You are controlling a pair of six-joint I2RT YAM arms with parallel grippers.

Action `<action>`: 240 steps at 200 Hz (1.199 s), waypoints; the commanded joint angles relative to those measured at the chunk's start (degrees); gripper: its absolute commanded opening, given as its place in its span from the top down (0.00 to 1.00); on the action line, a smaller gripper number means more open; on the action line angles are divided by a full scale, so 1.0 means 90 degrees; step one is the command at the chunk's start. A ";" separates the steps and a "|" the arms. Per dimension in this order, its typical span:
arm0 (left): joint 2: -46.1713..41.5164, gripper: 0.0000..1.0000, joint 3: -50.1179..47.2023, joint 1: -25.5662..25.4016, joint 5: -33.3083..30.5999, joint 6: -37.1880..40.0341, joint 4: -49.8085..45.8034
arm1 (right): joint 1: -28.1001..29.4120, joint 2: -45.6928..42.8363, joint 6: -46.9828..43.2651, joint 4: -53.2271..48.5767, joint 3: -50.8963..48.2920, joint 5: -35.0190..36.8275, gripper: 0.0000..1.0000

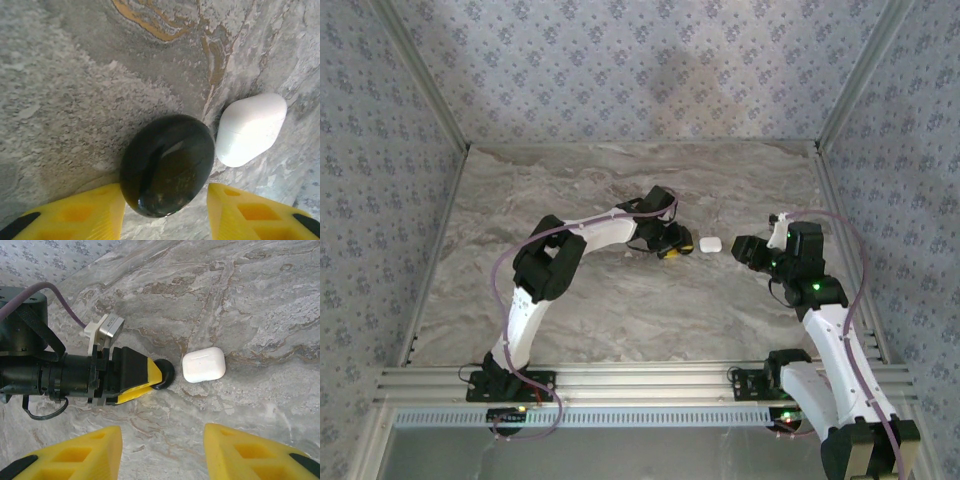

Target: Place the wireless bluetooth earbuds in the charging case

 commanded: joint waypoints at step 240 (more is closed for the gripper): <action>-0.5611 0.00 -0.8311 0.4290 -0.5053 0.6101 0.7317 | -0.0920 0.3895 -0.2841 0.6263 -0.1214 0.1499 0.00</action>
